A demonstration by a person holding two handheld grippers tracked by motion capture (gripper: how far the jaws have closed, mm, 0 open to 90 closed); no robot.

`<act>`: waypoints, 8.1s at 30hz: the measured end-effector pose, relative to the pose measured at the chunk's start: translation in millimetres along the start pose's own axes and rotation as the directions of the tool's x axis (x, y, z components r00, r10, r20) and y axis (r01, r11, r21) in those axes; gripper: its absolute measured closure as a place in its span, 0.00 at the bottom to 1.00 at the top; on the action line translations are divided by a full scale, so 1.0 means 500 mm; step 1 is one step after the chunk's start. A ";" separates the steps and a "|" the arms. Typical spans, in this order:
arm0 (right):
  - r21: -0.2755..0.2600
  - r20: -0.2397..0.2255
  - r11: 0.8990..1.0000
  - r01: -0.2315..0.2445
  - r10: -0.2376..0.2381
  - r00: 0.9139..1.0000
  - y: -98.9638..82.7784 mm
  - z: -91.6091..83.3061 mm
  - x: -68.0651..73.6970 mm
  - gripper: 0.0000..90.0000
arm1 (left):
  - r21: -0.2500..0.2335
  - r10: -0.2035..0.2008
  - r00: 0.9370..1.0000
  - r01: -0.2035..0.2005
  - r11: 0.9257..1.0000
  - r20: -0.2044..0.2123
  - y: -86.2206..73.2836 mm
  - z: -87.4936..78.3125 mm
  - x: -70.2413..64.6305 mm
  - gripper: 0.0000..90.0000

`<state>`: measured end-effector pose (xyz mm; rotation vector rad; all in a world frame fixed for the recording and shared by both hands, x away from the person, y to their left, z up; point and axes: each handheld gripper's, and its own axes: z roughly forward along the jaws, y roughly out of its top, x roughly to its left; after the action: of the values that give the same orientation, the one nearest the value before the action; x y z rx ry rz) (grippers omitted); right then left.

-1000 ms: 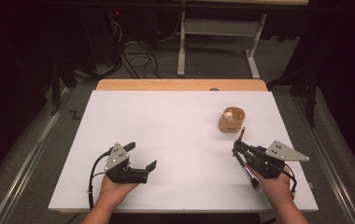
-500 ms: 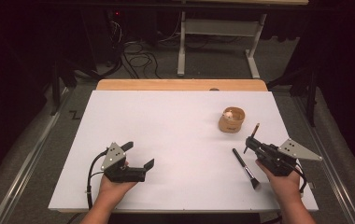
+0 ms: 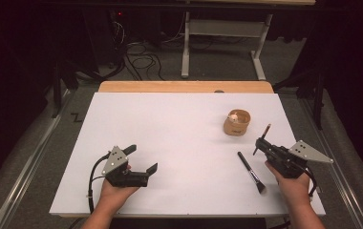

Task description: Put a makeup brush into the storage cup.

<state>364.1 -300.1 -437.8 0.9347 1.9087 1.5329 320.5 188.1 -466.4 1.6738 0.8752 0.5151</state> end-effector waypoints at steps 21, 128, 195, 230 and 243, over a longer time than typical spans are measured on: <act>-0.023 0.053 0.999 -0.044 0.045 0.998 0.077 0.098 -0.027 0.95 | 0.017 0.013 0.999 -0.014 1.000 0.030 -0.001 -0.002 -0.004 0.01; 0.073 0.159 0.990 -0.117 0.105 0.982 0.040 0.201 -0.098 0.60 | 0.029 0.040 0.998 -0.041 0.999 0.049 -0.005 -0.003 -0.006 0.01; 0.194 0.144 0.976 -0.095 0.067 0.987 -0.058 -0.035 0.014 0.00 | 0.007 0.003 0.999 -0.003 1.000 0.048 -0.010 -0.006 0.014 0.01; 0.547 0.144 0.828 -0.126 0.055 0.988 -0.034 0.002 0.022 0.07 | 0.002 0.001 0.997 -0.002 1.000 0.081 -0.010 -0.009 0.014 0.01; 0.698 0.087 0.712 -0.076 0.022 0.996 -0.014 0.027 0.039 0.18 | 0.003 -0.001 0.996 0.000 1.000 0.086 -0.008 -0.007 0.009 0.01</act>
<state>360.7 -277.2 -447.5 1.3319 2.4756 0.7323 319.4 194.1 -469.7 1.6859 0.8145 0.4386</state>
